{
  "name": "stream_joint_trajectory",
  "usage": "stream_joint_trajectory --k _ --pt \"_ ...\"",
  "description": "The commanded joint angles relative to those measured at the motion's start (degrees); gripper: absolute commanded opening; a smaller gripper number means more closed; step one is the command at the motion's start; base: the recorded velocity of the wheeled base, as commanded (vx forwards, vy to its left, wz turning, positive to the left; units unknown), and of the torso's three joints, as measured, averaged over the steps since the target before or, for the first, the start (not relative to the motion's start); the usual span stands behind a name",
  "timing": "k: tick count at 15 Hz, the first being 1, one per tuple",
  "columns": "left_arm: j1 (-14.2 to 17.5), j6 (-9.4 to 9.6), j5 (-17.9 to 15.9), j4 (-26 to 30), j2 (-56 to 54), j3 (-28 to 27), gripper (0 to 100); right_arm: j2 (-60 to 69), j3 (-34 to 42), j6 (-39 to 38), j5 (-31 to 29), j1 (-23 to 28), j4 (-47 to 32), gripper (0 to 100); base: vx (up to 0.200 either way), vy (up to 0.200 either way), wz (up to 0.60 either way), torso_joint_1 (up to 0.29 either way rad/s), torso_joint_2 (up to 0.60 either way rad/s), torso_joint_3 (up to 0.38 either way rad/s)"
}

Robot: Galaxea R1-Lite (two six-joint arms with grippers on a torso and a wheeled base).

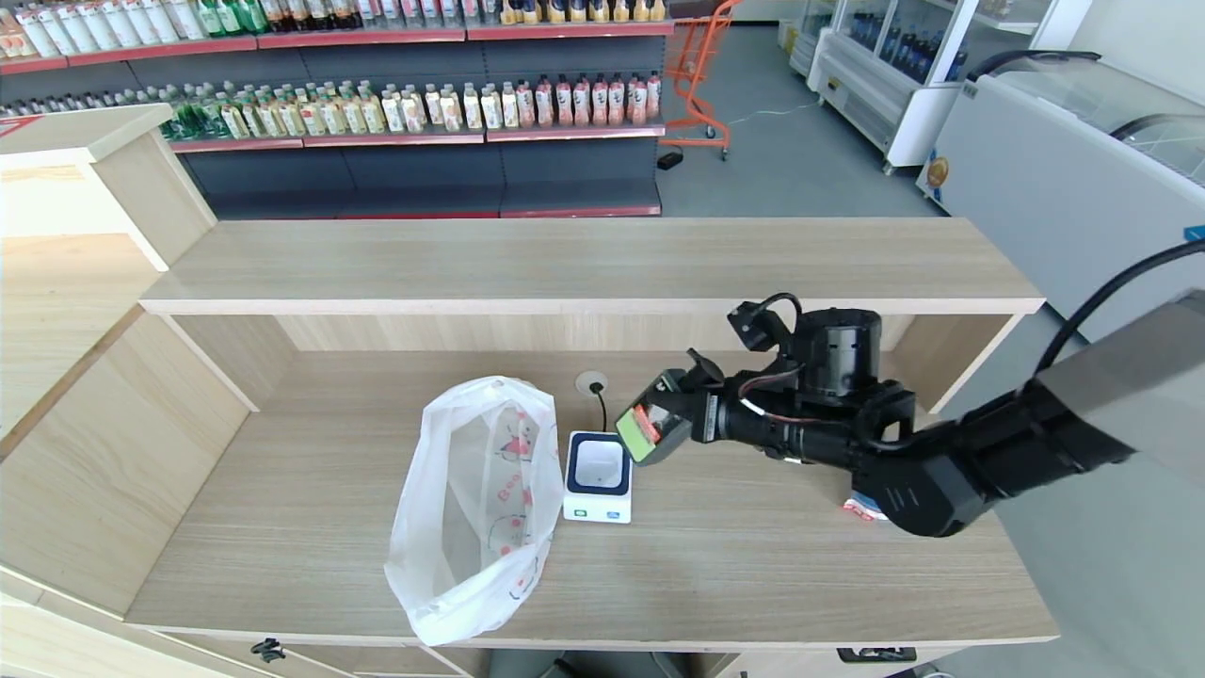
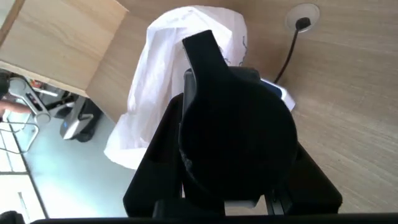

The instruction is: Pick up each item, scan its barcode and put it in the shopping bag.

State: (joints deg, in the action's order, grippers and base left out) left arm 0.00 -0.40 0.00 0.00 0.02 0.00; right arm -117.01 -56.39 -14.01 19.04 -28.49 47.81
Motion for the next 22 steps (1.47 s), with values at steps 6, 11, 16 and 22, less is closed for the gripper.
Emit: stream_joint_trajectory --k 6,11,16,22 --pt "0.0 0.05 0.0 0.0 -0.02 0.0 100 35.27 30.2 19.28 -12.71 8.27 -3.51 0 0.0 0.0 0.0 0.0 0.0 0.0" --pt "0.0 0.31 0.0 0.0 -0.02 0.0 100 41.86 25.28 12.86 -16.58 8.01 -16.43 0 0.0 0.12 0.0 -0.001 0.0 0.001" --pt "0.0 0.23 0.0 0.0 -0.02 0.0 100 43.53 19.48 1.0 -16.58 2.03 -26.98 0 0.0 0.12 0.0 0.013 0.0 0.003" --pt "0.0 0.31 0.0 0.0 -0.02 0.0 100 30.26 8.76 -1.9 -16.49 -2.8 -29.0 0 0.0 0.0 0.0 0.0 0.0 0.0"
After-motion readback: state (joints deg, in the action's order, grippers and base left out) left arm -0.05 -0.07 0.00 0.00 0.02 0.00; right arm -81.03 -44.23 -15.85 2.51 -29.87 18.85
